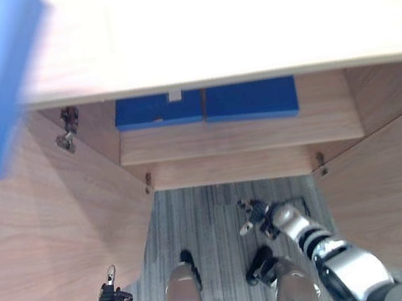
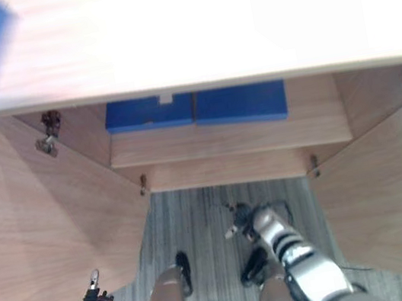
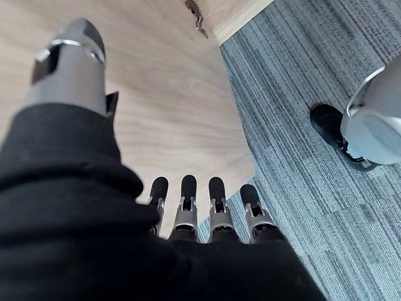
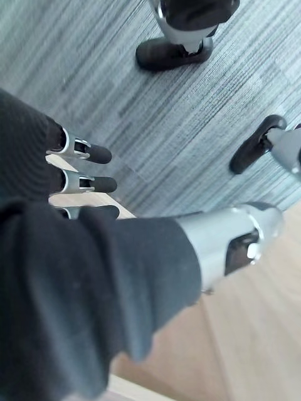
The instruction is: Walk over to the cabinet, pick up the folder, carry it to the office cabinet, place the folder inside the office cabinet, then close the office cabinet door
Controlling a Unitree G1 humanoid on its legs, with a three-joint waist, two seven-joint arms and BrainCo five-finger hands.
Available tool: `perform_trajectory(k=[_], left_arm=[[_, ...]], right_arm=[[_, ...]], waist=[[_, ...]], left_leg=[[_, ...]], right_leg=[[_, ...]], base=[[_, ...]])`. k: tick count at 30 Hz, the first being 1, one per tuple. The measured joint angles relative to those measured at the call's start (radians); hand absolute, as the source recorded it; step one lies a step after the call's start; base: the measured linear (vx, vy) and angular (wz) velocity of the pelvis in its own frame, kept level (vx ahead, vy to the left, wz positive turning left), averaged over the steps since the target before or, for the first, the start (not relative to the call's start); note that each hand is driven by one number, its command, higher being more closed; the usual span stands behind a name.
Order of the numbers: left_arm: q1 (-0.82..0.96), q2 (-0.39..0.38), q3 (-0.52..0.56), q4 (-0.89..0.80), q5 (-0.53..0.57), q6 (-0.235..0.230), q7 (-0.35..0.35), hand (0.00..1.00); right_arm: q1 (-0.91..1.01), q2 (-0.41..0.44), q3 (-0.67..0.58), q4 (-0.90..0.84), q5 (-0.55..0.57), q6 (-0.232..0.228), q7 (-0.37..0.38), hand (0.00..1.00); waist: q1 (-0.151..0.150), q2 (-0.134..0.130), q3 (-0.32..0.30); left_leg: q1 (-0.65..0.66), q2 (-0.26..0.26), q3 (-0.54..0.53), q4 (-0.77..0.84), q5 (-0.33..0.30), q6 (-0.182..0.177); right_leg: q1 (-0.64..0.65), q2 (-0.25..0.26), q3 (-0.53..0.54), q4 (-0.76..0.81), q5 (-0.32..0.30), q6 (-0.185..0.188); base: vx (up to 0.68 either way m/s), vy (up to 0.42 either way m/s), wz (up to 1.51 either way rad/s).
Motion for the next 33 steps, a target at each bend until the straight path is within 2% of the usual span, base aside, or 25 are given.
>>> perform_trajectory(k=[1, 3, 5, 6, 7, 9, 10, 11, 12, 13, 14, 17, 22, 27, 30, 33], left_arm=[[0.004, -0.005, 0.0, 0.0, 0.004, -0.006, 0.007, 0.0], [0.039, -0.031, 0.015, 0.0, 0.069, -0.031, 0.039, 0.0], [0.068, -0.059, 0.014, 0.0, 0.109, -0.053, 0.066, 0.0], [0.08, -0.098, -0.006, -0.002, 0.115, -0.067, 0.086, 0.0], [0.081, -0.103, -0.013, -0.003, 0.117, -0.07, 0.091, 0.0], [0.113, -0.163, -0.122, -0.082, 0.122, -0.083, 0.135, 0.0], [0.127, -0.176, -0.157, -0.118, 0.125, -0.085, 0.142, 0.0], [0.156, -0.175, -0.267, -0.197, 0.146, -0.084, 0.148, 0.0], [0.19, -0.173, -0.357, -0.298, 0.172, -0.085, 0.149, 0.0], [0.206, -0.172, -0.403, -0.352, 0.191, -0.085, 0.15, 0.0], [0.245, -0.16, -0.499, -0.488, 0.249, -0.086, 0.143, 0.0], [0.291, -0.149, -0.599, -0.641, 0.347, -0.087, 0.108, 0.0], [0.35, -0.146, -0.633, -0.762, 0.502, -0.086, 0.085, 0.0], [0.413, -0.126, -0.638, -0.861, 0.673, -0.088, 0.085, 0.0], [0.44, -0.128, -0.642, -0.908, 0.692, -0.097, 0.07, 0.0], [0.443, -0.144, -0.644, -0.934, 0.65, -0.098, 0.026, 0.0]], right_arm=[[0.029, 0.002, -0.038, 0.0, 0.006, -0.003, -0.026, 0.0], [0.143, 0.012, -0.16, -0.001, 0.089, -0.018, -0.116, 0.0], [0.219, 0.018, -0.238, -0.001, 0.156, -0.049, -0.167, 0.0], [0.279, 0.025, -0.337, 0.005, 0.234, -0.074, -0.205, 0.0], [0.288, 0.027, -0.354, 0.007, 0.247, -0.078, -0.212, 0.0], [0.37, 0.054, -0.49, 0.024, 0.396, -0.088, -0.274, 0.0], [0.386, 0.062, -0.511, 0.034, 0.423, -0.089, -0.285, 0.0], [0.41, 0.08, -0.535, 0.047, 0.493, -0.09, -0.304, 0.0], [0.428, 0.096, -0.534, 0.048, 0.561, -0.092, -0.318, 0.0], [0.434, 0.104, -0.534, 0.048, 0.591, -0.094, -0.322, 0.0], [0.443, 0.104, -0.533, 0.046, 0.64, -0.104, -0.327, 0.0], [0.44, 0.109, -0.526, 0.047, 0.662, -0.109, -0.321, 0.0], [0.427, 0.109, -0.51, 0.054, 0.702, -0.109, -0.311, 0.0], [0.427, 0.108, -0.511, 0.055, 0.742, -0.113, -0.303, 0.0], [0.43, 0.109, -0.51, 0.059, 0.749, -0.114, -0.301, 0.0], [0.428, 0.106, -0.511, 0.079, 0.748, -0.116, -0.295, 0.0]], waist=[[-0.009, -0.003, -0.011], [-0.035, -0.019, -0.08], [-0.053, -0.029, -0.13], [-0.068, -0.032, -0.158], [-0.07, -0.032, -0.16], [-0.084, -0.03, -0.19], [-0.087, -0.03, -0.197], [-0.09, -0.029, -0.209], [-0.095, -0.026, -0.219], [-0.096, -0.025, -0.224], [-0.095, -0.019, -0.238], [-0.093, -0.011, -0.255], [-0.088, 0.006, -0.281], [-0.076, 0.008, -0.283], [-0.065, 0.009, -0.283], [-0.055, 0.007, -0.283]], left_leg=[[0.024, 0.0, 0.002, -0.038, 0.015, 0.0], [0.118, -0.002, 0.035, -0.185, 0.069, 0.0], [0.172, -0.011, 0.063, -0.269, 0.096, 0.002], [0.208, -0.019, 0.09, -0.298, 0.098, 0.003], [0.215, -0.02, 0.092, -0.301, 0.098, 0.003], [0.254, -0.027, 0.097, -0.329, 0.098, 0.003], [0.263, -0.027, 0.097, -0.335, 0.098, 0.003], [0.272, -0.028, 0.098, -0.342, 0.098, 0.003], [0.274, -0.03, 0.098, -0.345, 0.098, 0.003], [0.274, -0.031, 0.097, -0.347, 0.099, 0.004], [0.274, -0.037, 0.096, -0.351, 0.101, 0.008], [0.293, -0.042, 0.097, -0.354, 0.1, 0.011], [0.293, -0.044, 0.1, -0.352, 0.1, 0.013], [0.306, -0.047, 0.087, -0.352, 0.1, 0.016], [0.302, -0.05, 0.076, -0.353, 0.103, 0.02], [0.283, -0.053, 0.05, -0.345, 0.103, 0.021]], right_leg=[[0.025, 0.018, -0.004, -0.048, 0.022, 0.004], [0.109, 0.08, -0.003, -0.233, 0.11, 0.017], [0.155, 0.113, 0.006, -0.348, 0.167, 0.026], [0.179, 0.122, 0.029, -0.392, 0.188, 0.032], [0.184, 0.122, 0.03, -0.397, 0.19, 0.034], [0.216, 0.125, 0.033, -0.418, 0.194, 0.039], [0.223, 0.126, 0.033, -0.421, 0.194, 0.039], [0.232, 0.128, 0.033, -0.428, 0.195, 0.041], [0.235, 0.129, 0.033, -0.434, 0.198, 0.045], [0.235, 0.128, 0.033, -0.436, 0.2, 0.047], [0.239, 0.126, 0.034, -0.446, 0.208, 0.05], [0.26, 0.126, 0.036, -0.458, 0.214, 0.053], [0.265, 0.131, 0.043, -0.481, 0.232, 0.052], [0.292, 0.13, 0.034, -0.488, 0.235, 0.053], [0.294, 0.127, 0.026, -0.487, 0.235, 0.054], [0.295, 0.123, 0.0, -0.483, 0.234, 0.055]], base=[[0.14, 0.014, -0.09], [0.13, 0.013, -0.23], [0.14, 0.032, -0.36], [0.1, 0.046, -0.38], [0.08, 0.045, -0.3], [0.07, 0.027, -0.06], [0.07, 0.019, -0.01], [0.05, 0.011, -0.01], [0.04, 0.009, 0.0], [0.0, 0.0, 0.0], [0.0, 0.012, 0.03], [0.0, 0.007, 0.01], [-0.02, 0.004, -0.04], [-0.04, 0.014, 0.05], [-0.03, 0.02, 0.09], [-0.02, 0.017, 0.22]])
